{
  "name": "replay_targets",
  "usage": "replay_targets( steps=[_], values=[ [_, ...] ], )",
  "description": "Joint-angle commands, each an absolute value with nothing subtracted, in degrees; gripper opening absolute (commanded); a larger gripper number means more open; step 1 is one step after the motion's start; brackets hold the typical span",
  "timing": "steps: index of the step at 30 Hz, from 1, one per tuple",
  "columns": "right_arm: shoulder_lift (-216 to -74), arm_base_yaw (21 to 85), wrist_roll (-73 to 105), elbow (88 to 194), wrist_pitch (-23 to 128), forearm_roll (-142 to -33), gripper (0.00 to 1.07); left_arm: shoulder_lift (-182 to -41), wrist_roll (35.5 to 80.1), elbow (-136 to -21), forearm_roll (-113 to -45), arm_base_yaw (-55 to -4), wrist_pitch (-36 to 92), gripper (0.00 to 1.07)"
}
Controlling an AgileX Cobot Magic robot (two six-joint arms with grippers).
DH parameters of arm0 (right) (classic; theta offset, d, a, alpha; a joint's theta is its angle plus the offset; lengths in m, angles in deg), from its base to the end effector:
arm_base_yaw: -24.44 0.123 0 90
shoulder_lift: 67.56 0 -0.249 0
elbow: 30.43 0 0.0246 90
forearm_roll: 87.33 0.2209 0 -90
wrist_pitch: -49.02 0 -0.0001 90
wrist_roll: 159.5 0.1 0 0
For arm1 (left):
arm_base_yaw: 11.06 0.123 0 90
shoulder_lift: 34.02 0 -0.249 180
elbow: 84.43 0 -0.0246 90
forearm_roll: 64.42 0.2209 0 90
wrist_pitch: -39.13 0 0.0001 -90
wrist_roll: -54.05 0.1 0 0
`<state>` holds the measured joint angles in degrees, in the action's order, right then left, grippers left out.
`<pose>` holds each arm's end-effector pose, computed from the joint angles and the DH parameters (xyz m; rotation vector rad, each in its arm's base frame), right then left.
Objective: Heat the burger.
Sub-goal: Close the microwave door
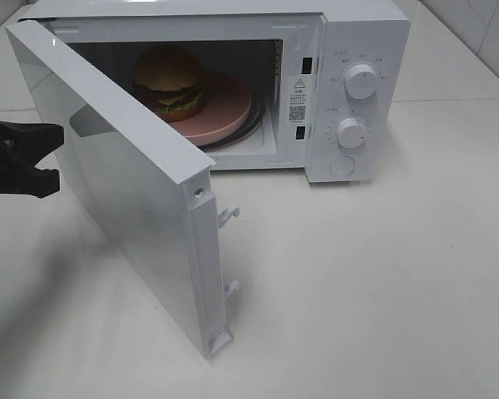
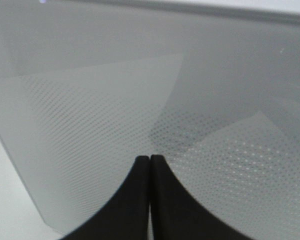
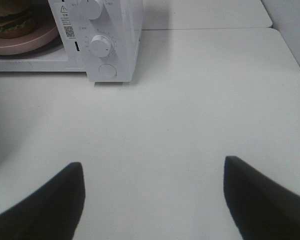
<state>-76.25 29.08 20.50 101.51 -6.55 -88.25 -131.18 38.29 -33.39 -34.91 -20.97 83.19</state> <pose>0.0176 0.0001 0.2643 -0.0796 1.9588 0.0343 0.2479 -0.0780 0.1660 0.5015 1.8157 -0.3716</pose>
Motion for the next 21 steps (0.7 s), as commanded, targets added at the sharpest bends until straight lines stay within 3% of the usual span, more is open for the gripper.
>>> replay_targets(
  steps=[1, 21],
  values=[
    [-74.59, 29.25, 20.5, 101.51, -6.21, -88.31, 0.76, -131.93, 40.47, -33.96, -39.04, -23.09, 83.54, 0.0],
    [-74.59, 29.25, 20.5, 101.51, -6.21, -88.31, 0.76, -136.39, 41.21, -38.03, -44.77, -29.05, 83.82, 0.0]
  ],
)
